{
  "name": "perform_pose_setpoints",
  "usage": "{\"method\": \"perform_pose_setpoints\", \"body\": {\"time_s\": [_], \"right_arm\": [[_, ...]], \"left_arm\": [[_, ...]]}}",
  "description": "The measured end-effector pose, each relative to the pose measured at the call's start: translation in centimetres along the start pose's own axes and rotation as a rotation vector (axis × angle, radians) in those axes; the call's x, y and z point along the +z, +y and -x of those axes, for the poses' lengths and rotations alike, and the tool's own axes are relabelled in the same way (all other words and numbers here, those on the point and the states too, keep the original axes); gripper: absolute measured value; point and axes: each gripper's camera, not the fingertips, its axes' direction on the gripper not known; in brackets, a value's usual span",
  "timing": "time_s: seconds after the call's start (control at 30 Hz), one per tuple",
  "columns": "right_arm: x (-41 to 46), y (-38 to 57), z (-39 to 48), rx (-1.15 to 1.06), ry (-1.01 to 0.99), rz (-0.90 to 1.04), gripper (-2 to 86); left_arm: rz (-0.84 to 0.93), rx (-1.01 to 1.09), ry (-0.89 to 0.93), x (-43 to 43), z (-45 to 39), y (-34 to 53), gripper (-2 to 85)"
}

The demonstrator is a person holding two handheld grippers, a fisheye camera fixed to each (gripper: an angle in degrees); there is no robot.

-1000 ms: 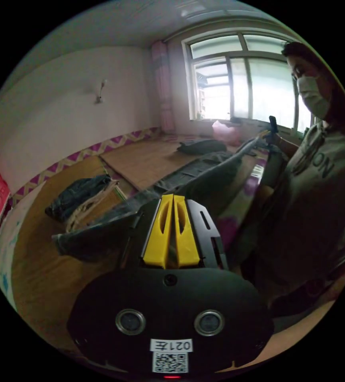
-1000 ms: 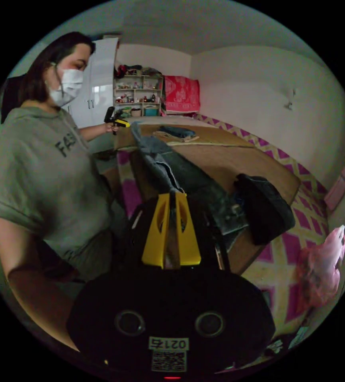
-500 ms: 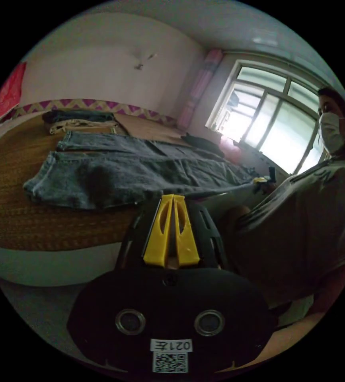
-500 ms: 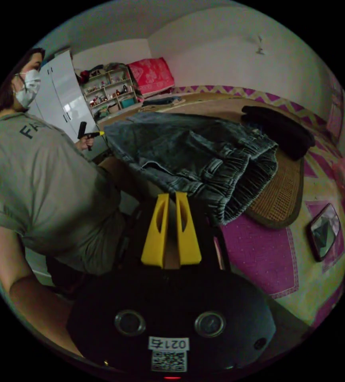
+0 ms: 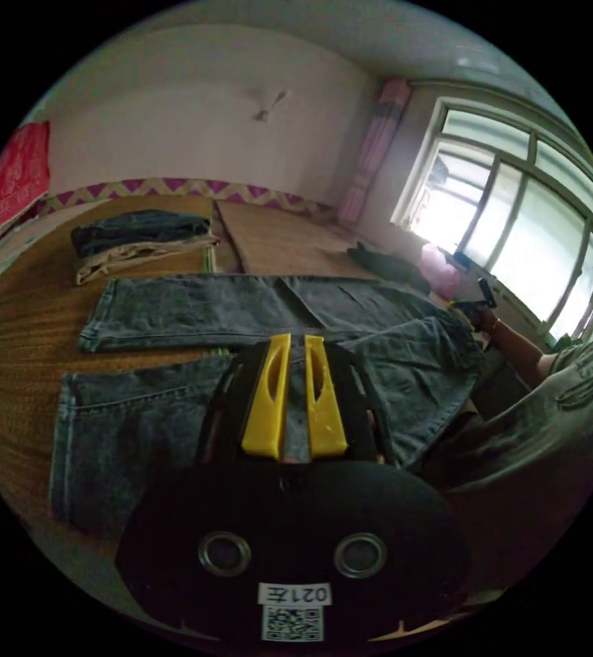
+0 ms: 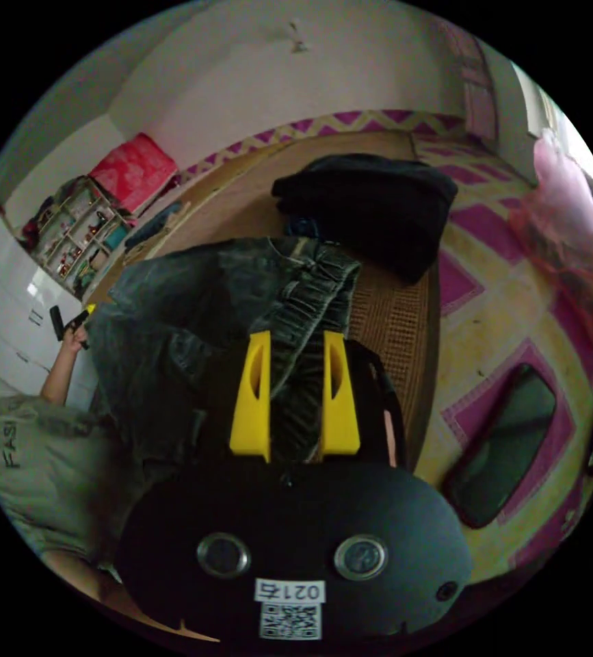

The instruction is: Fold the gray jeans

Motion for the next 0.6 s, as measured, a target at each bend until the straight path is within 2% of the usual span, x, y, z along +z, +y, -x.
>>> {"method": "perform_pose_setpoints", "body": {"time_s": [0.07,0.13,0.37,0.5,0.6], "right_arm": [[2.5,-2.1,-1.7,0.048,-0.024,0.050,7.8],[4.6,-3.0,-2.9,0.063,0.046,0.134,5.7],[5.8,-4.5,-2.2,-0.082,0.326,0.152,4.4],[4.2,-2.6,-3.2,-0.043,0.268,0.116,1.6],[0.3,0.9,-3.4,-0.014,0.235,-0.021,1.7]], "left_arm": [[0.169,-0.054,-0.033,4.0,0.7,0.2,-0.1],[0.297,-0.117,-0.045,6.0,1.5,0.5,-0.5],[0.239,-0.107,-0.014,4.1,1.8,2.3,-0.9],[0.199,-0.101,-0.023,2.3,2.0,3.8,-0.9],[0.151,-0.110,-0.031,0.1,2.1,5.3,-0.9]]}}
